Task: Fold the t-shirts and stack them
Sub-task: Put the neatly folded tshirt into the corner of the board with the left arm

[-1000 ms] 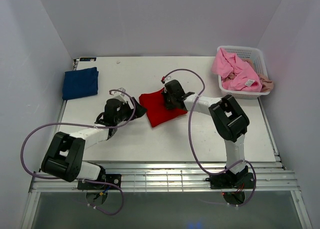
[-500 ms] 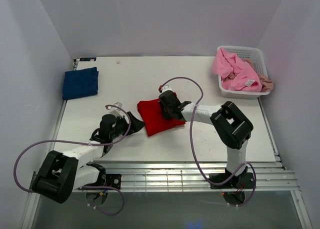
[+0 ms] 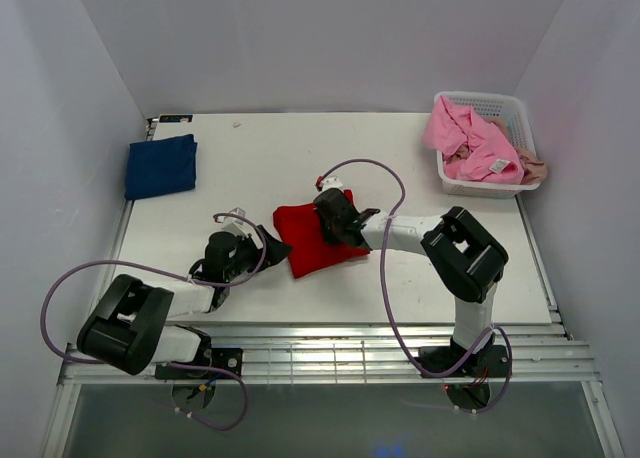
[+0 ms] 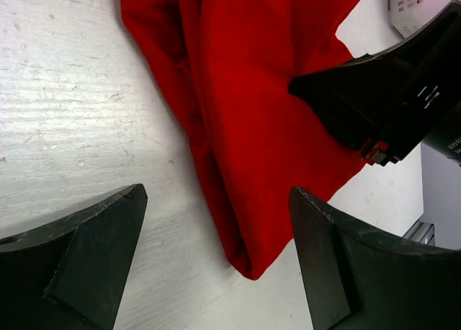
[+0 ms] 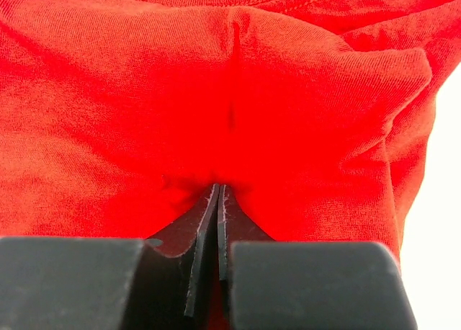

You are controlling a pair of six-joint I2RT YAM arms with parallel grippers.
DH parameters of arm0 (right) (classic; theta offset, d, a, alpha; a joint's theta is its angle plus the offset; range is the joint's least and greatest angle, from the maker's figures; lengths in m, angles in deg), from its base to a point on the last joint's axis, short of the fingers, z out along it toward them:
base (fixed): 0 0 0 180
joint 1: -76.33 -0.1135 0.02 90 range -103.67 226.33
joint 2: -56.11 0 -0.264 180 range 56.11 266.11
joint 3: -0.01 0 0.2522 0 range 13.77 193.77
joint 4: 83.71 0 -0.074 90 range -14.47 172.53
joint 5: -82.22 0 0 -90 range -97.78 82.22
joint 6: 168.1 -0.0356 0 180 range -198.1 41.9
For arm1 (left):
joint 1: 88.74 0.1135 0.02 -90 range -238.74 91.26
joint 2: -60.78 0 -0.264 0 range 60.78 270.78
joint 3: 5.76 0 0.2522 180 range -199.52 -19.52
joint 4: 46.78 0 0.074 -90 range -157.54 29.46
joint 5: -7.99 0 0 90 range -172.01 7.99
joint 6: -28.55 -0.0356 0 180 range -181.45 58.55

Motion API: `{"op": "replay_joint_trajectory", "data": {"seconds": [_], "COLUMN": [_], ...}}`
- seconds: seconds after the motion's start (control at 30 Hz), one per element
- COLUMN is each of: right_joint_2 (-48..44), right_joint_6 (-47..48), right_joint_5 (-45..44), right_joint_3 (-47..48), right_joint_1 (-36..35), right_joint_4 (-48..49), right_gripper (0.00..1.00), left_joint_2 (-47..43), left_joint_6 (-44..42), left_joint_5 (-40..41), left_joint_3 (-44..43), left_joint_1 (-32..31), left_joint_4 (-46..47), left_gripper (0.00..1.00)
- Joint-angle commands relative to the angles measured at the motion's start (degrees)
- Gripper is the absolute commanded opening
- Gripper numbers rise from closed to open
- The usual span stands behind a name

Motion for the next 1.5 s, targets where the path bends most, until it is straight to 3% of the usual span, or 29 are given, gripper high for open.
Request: {"op": "replay_joint_trajectory", "data": {"seconds": [0.0,0.87,1.47], "right_joint_2": [0.8,-2.0,-4.2], "right_joint_6": [-1.3,-2.1,-2.1], "right_joint_5": [1.6,1.4,1.1], "right_joint_3": [-2.7,-4.7,-5.1], "right_joint_1": [-1.4,-2.9,-4.3], "right_joint_4": [-7.5,-7.1,-6.9], "right_gripper": [0.08,0.08,0.08], "left_joint_2": [2.2,16.4,25.8], "left_joint_6": [1.7,9.3,9.9], "left_joint_5": [0.8,7.1,12.2], "left_joint_3": [2.3,-0.4,-7.0], "left_joint_1": [-0.6,-9.6,-15.2], "left_joint_4": [4.5,18.6,19.4], "left_gripper": [0.91,0.91,0.89]}}
